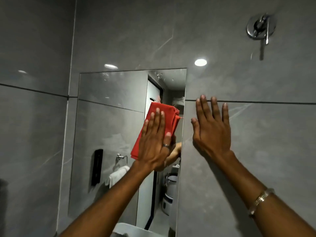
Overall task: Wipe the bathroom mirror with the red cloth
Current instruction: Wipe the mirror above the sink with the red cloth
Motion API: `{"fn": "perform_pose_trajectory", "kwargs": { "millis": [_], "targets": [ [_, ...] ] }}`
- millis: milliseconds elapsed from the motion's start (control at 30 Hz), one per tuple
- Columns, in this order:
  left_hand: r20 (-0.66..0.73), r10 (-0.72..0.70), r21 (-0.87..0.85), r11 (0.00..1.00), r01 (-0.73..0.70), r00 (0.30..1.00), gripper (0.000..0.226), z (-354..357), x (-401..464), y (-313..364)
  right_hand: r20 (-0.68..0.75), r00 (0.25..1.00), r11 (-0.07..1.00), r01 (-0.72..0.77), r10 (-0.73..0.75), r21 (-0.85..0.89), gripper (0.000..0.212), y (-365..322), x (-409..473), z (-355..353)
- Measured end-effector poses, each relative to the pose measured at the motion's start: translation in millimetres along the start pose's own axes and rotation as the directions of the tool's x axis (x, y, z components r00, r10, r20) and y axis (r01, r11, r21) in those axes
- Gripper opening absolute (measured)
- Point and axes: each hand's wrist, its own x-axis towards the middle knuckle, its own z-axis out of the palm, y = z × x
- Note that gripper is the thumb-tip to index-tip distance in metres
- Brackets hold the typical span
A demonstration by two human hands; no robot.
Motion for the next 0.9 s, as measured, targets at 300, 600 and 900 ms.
{"fn": "perform_pose_trajectory", "kwargs": {
  "millis": [300, 600, 900],
  "targets": [
    [-0.042, 0.159, 0.115, 0.981, -0.153, 0.986, 0.068, -29.8, 92.8, -11.1, -0.056, 0.979, 0.975, 0.203, -0.198, 0.089, 0.061, 27.8, 38.0, -25.7],
    [-0.197, -0.201, -0.030, 0.980, 0.199, 0.960, 0.067, -20.6, 129.7, 54.6, -0.069, 0.991, 0.992, 0.107, -0.112, -0.073, 0.067, 27.2, 49.5, -6.0],
    [-0.115, -0.007, 0.042, 0.999, 0.012, 0.993, 0.071, -37.3, 150.3, 11.7, -0.070, 0.993, 0.993, 0.090, -0.095, -0.076, 0.066, 27.4, 48.2, -4.4]
  ]
}}
